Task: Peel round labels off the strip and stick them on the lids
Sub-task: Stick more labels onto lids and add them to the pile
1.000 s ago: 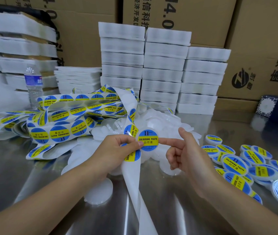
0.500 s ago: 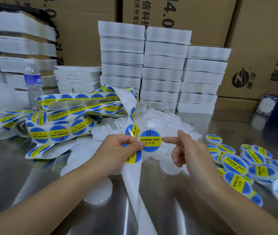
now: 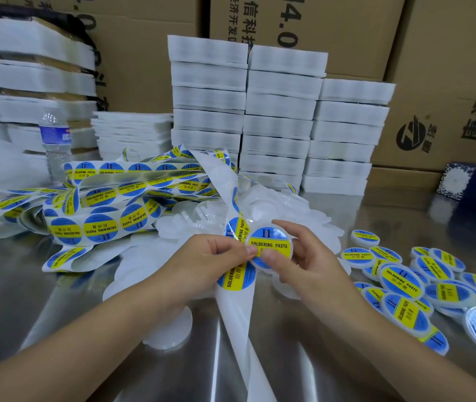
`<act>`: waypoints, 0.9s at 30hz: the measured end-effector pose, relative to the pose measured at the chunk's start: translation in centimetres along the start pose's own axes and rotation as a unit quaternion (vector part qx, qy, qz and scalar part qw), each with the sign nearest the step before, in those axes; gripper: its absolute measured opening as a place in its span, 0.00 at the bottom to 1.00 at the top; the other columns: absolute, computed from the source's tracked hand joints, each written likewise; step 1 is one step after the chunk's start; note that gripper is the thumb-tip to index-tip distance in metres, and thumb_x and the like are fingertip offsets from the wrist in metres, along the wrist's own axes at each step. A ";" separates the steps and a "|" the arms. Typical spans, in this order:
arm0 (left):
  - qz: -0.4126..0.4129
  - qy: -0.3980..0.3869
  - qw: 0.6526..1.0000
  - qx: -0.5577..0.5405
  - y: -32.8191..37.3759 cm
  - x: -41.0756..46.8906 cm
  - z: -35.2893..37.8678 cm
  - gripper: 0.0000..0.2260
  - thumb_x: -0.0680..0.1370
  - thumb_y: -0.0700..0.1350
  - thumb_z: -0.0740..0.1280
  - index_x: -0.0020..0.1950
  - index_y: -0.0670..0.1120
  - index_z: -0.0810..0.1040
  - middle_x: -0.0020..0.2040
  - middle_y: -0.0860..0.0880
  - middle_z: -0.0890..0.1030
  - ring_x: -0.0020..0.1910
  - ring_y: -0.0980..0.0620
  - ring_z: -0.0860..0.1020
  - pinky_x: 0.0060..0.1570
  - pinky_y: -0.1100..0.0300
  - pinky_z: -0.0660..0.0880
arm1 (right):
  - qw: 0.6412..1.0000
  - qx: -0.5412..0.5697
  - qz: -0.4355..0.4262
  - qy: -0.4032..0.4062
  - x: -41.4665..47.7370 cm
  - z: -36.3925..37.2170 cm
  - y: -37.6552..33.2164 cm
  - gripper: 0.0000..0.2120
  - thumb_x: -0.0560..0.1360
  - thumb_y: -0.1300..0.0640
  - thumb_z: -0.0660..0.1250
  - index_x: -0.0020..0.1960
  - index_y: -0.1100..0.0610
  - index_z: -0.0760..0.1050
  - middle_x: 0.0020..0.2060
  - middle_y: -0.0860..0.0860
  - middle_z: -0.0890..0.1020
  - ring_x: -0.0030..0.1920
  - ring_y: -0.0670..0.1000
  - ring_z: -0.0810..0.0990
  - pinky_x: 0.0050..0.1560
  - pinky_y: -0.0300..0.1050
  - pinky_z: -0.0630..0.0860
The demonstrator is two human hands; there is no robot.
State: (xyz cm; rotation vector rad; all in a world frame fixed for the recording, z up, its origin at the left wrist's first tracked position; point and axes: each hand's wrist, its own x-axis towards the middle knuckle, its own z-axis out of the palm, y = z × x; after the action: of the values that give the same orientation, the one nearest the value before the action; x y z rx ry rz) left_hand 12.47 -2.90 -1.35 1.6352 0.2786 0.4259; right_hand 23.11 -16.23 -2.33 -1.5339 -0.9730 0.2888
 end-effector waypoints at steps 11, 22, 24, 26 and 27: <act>0.000 -0.046 0.999 0.025 -0.1 -0.3 0.0 0.13 0.62 0.58 0.69 0.37 0.51 0.86 0.37 0.50 0.85 0.35 0.58 0.81 0.37 0.68 0.77 | 0.997 0.045 -0.032 -0.054 -0.2 -0.1 -0.1 0.19 0.59 0.52 0.80 0.46 0.45 0.77 0.34 0.47 0.84 0.31 0.42 0.79 0.31 0.31 0.72; -0.031 -0.076 0.997 -0.002 -0.2 -0.4 0.3 0.17 0.68 0.56 0.64 0.42 0.45 0.85 0.41 0.47 0.86 0.40 0.54 0.84 0.40 0.66 0.79 | 0.998 0.003 -0.040 -0.037 0.1 -0.3 0.1 0.14 0.60 0.48 0.76 0.42 0.49 0.77 0.34 0.48 0.83 0.34 0.44 0.80 0.37 0.37 0.76; -0.040 -0.083 0.996 0.003 -0.3 -0.5 0.4 0.17 0.68 0.56 0.64 0.43 0.45 0.85 0.43 0.47 0.86 0.42 0.53 0.84 0.40 0.65 0.79 | 0.999 -0.014 -0.031 -0.035 0.1 -0.3 0.2 0.15 0.60 0.46 0.76 0.42 0.50 0.77 0.33 0.49 0.82 0.34 0.45 0.80 0.37 0.40 0.78; -0.047 -0.085 0.995 -0.007 -0.4 -0.7 0.5 0.16 0.69 0.55 0.65 0.42 0.45 0.85 0.45 0.45 0.86 0.43 0.51 0.84 0.44 0.62 0.80 | 0.999 -0.039 -0.025 -0.028 0.1 -0.4 0.3 0.18 0.59 0.40 0.74 0.40 0.50 0.75 0.30 0.47 0.80 0.31 0.44 0.77 0.35 0.40 0.76; -0.047 -0.085 0.995 -0.011 -0.4 -0.7 0.4 0.16 0.68 0.54 0.65 0.42 0.44 0.85 0.46 0.42 0.85 0.45 0.48 0.83 0.50 0.58 0.80 | 0.998 -0.061 -0.025 -0.020 0.1 -0.4 0.3 0.20 0.58 0.38 0.73 0.39 0.51 0.74 0.28 0.46 0.78 0.30 0.44 0.75 0.33 0.39 0.74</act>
State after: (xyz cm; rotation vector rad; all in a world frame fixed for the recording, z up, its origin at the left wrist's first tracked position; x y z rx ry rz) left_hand 12.06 -3.55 -1.85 1.6178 0.2214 0.2165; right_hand 23.62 -16.41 -2.47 -1.6162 -1.0750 0.2291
